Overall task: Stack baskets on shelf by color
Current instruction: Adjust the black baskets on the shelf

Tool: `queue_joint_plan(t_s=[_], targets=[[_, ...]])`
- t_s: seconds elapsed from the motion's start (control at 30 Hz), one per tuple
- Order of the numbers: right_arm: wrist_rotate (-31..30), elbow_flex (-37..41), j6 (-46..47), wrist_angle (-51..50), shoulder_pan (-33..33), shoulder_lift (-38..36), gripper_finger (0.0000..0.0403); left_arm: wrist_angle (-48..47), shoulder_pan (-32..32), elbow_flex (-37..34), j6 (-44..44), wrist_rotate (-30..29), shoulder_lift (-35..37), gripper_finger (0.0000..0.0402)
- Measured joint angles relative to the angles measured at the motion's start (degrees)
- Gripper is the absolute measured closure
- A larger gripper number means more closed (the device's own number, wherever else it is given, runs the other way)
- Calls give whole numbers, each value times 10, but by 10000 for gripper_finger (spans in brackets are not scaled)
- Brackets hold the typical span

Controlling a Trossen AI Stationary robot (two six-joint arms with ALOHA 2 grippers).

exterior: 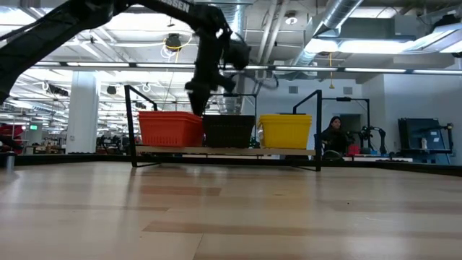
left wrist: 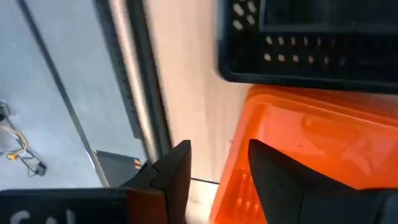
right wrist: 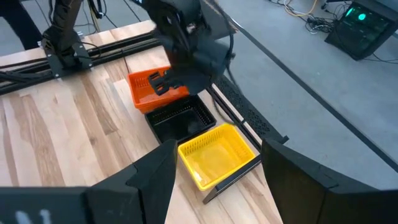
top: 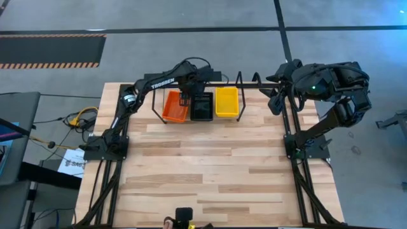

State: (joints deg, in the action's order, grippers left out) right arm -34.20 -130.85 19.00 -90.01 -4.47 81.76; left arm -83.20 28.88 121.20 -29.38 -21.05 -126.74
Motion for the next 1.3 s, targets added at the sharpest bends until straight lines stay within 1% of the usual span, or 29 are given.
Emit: queue_joint_plan(t_s=[0.1,0.23,0.33,0.4,0.53,0.6,0.67,0.73,0.8,0.87,0.9,0.97,1.07,1.1,1.17,1.23,1.3], targets=[[2,0,0,0,0,0,148,-19,0,52,31,6,1,251],[3,0,-5,0,0,0,148,-60,1,139,91,43,3,251],[1,2,-20,1,9,5,148,-57,1,108,128,56,52,251],[1,14,-38,0,23,9,148,-68,0,107,156,57,83,252],[3,39,-58,0,66,27,157,-68,-11,107,195,35,148,252],[16,52,-71,0,93,41,178,-69,-18,107,214,12,188,252],[27,60,-88,0,117,64,214,-69,-26,107,238,-9,228,252],[32,61,-109,7,138,91,262,-69,-36,107,262,-18,266,252],[38,62,-144,32,155,122,319,-69,-47,107,287,-17,301,252],[69,62,-189,80,170,151,376,-69,-60,107,309,-16,334,252],[95,62,-212,111,177,167,388,-69,-68,107,316,-15,349,252],[182,61,-246,175,192,196,389,-69,-85,107,321,-15,376,252],[321,61,-271,275,210,245,397,-69,-113,107,326,-18,409,252],[353,61,-275,304,213,262,398,-69,-122,107,330,-20,419,252],[395,61,-280,356,220,294,392,-68,-137,107,336,-22,438,252],[426,62,-284,383,228,321,384,-69,-148,107,339,-22,453,252],[452,61,-267,405,236,345,374,-68,-154,107,342,-23,466,252]])
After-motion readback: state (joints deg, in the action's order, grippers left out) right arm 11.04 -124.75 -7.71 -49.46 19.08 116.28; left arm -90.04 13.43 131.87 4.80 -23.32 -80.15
